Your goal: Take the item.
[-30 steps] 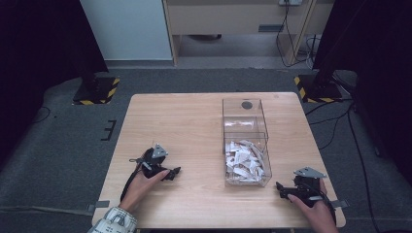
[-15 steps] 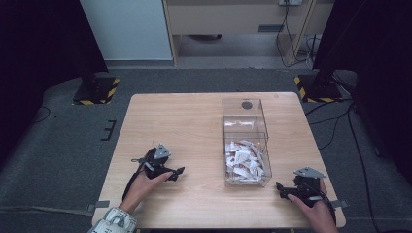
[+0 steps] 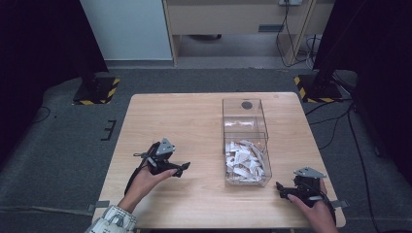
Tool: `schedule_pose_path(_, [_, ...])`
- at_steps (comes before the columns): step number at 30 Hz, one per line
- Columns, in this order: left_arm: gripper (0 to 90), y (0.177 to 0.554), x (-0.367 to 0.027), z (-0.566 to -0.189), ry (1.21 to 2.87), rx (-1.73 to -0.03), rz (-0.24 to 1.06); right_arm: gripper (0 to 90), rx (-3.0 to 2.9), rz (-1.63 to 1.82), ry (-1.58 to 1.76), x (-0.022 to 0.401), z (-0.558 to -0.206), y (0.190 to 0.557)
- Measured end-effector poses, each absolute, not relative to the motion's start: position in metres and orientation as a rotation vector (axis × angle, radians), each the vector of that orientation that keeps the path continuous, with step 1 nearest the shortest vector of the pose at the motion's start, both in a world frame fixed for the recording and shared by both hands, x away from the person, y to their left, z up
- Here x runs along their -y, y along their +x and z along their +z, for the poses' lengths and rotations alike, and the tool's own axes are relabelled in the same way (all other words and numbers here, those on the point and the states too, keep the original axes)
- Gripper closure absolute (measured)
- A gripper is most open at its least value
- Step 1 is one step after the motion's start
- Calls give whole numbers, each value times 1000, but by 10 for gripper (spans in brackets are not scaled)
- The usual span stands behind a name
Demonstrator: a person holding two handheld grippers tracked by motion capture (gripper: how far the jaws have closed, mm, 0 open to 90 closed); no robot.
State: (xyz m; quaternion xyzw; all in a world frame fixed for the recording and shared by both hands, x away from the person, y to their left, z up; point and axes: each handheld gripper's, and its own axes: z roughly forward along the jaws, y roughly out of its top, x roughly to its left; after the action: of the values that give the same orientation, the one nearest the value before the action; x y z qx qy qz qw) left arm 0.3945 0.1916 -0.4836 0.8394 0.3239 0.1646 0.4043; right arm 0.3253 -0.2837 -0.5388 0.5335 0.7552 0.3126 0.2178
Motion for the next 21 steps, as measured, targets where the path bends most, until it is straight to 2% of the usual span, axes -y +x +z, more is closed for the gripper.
schedule_pose_path(6, [61, 395, -183, -478, 2122, -792, 447, 7, -2091, 865, 1476, 284, -539, 325])
schedule_pose_path(21, [61, 396, -160, -459, 2114, -733, 432, 6, -2091, 865, 1477, 284, -539, 325])
